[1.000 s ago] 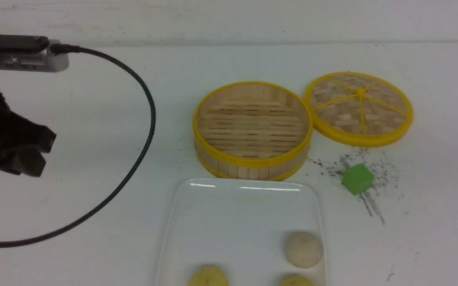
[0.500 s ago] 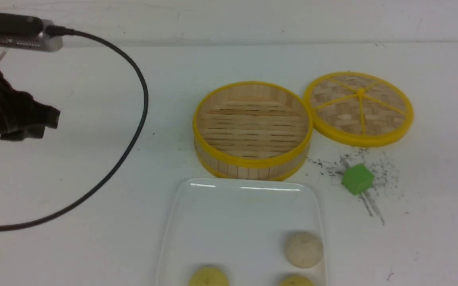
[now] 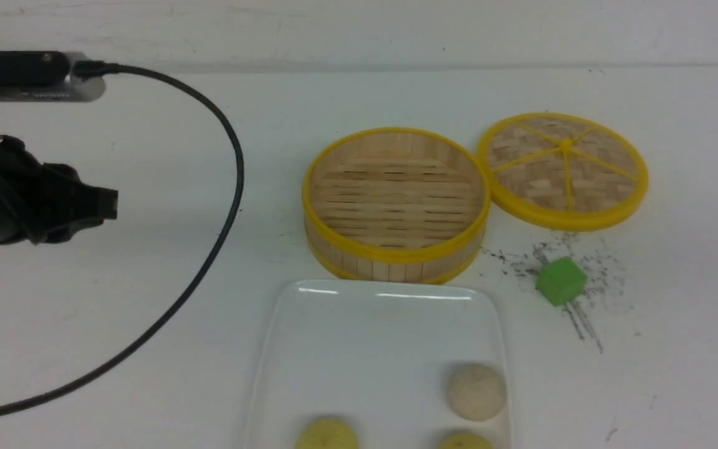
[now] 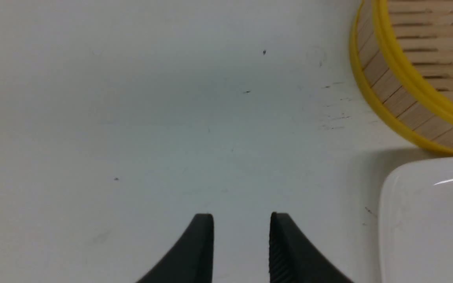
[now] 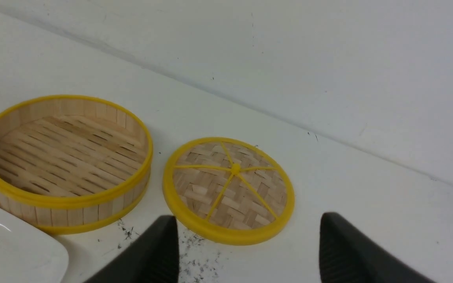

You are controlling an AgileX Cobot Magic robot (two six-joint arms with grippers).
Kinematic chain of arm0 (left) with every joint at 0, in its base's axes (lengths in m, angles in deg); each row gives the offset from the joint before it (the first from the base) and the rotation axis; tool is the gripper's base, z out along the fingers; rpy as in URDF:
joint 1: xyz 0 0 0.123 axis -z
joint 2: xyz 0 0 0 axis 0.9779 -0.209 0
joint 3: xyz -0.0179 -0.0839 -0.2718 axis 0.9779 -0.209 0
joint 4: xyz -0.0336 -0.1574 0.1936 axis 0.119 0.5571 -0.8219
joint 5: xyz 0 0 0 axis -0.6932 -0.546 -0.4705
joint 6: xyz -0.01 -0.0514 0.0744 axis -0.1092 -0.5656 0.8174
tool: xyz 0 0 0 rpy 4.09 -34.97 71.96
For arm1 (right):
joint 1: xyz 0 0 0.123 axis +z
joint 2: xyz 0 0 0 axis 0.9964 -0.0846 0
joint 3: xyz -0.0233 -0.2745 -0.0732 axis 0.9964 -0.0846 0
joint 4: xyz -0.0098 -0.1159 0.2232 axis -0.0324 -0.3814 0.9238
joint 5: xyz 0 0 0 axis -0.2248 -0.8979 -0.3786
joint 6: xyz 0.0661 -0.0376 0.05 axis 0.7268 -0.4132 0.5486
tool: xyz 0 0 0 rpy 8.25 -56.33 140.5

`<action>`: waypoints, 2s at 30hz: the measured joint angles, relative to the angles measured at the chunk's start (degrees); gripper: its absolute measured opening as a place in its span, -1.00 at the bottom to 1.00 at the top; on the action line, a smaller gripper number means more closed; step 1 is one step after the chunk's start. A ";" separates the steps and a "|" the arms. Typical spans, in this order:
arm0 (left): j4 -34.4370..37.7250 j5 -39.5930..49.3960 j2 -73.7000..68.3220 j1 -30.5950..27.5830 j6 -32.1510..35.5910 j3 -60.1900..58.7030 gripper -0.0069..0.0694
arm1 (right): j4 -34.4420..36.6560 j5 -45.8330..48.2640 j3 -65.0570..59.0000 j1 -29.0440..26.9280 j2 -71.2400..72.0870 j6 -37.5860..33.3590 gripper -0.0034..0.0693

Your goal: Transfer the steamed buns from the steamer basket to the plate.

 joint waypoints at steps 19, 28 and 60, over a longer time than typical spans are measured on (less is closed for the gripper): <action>-0.55 5.91 21.71 0.00 0.30 0.00 -0.21 | -0.04 -1.73 0.00 0.00 0.00 0.00 0.40; -7.82 16.95 40.09 0.00 -5.39 -3.35 -0.21 | -0.17 -1.73 0.00 0.00 0.00 0.00 0.40; -16.86 29.79 68.99 0.00 -13.24 -24.81 -0.20 | -0.67 -1.96 -0.43 0.00 -0.45 0.00 0.40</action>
